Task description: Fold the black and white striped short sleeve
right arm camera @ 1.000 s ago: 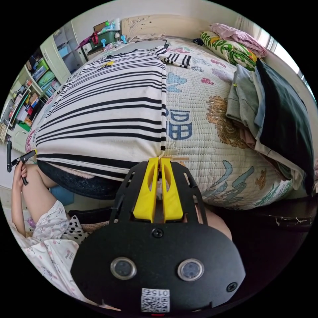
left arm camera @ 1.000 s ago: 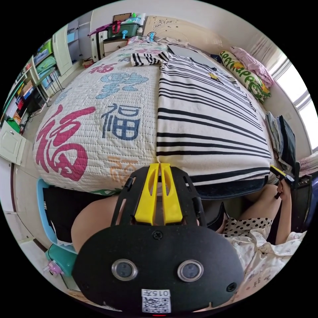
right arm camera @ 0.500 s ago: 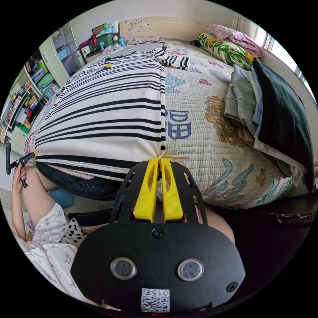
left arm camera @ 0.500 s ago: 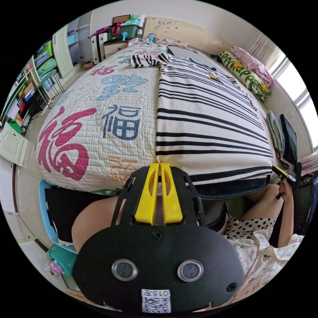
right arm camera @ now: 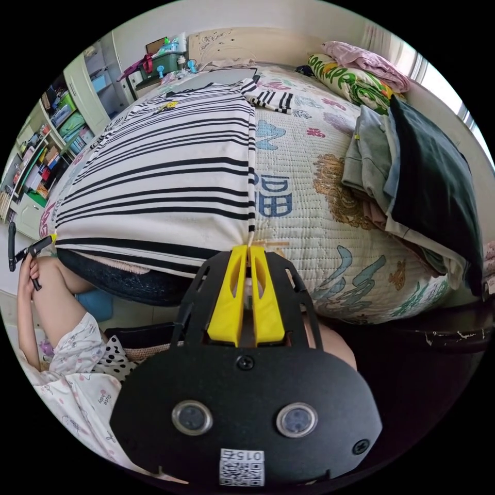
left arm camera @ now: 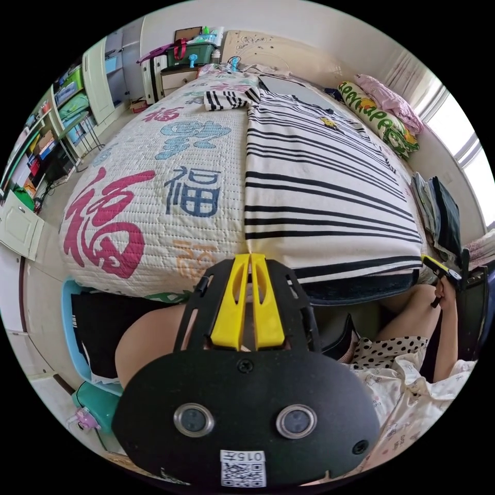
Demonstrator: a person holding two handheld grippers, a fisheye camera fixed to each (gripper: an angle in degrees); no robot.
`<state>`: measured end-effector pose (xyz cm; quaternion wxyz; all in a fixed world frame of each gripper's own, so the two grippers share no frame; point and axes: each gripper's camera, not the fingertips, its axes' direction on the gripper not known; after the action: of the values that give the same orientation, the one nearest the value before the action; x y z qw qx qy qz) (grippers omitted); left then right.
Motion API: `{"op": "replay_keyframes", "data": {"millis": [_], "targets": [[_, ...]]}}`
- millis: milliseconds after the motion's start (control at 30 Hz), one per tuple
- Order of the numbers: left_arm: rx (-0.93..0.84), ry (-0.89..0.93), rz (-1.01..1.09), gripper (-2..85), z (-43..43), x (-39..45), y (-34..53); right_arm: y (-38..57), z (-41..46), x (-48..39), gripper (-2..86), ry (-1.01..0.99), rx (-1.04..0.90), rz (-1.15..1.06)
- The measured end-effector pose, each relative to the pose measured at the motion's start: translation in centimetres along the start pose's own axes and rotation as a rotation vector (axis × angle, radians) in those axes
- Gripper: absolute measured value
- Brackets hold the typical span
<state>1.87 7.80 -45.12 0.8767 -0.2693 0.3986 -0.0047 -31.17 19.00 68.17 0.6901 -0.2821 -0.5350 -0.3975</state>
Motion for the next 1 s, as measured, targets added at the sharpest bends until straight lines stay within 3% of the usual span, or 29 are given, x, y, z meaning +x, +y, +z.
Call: {"op": "replay_keyframes", "data": {"millis": [133,400,1000], "targets": [[0.088,0.042,-0.010,-0.3,-1.7,-1.9,0.6,0.4,-1.6,-1.3,-0.2,0.043,-0.017,-0.034],[-0.063,-0.045,0.040,-0.5,5.2,-2.3,-3.2,-0.6,-1.3,-4.0,-0.4,0.028,-0.087,-0.024],[-0.068,0.024,-0.008,-0.7,12.9,-9.6,-5.7,0.1,-8.5,-11.4,-0.3,-0.051,-0.115,0.006]]}}
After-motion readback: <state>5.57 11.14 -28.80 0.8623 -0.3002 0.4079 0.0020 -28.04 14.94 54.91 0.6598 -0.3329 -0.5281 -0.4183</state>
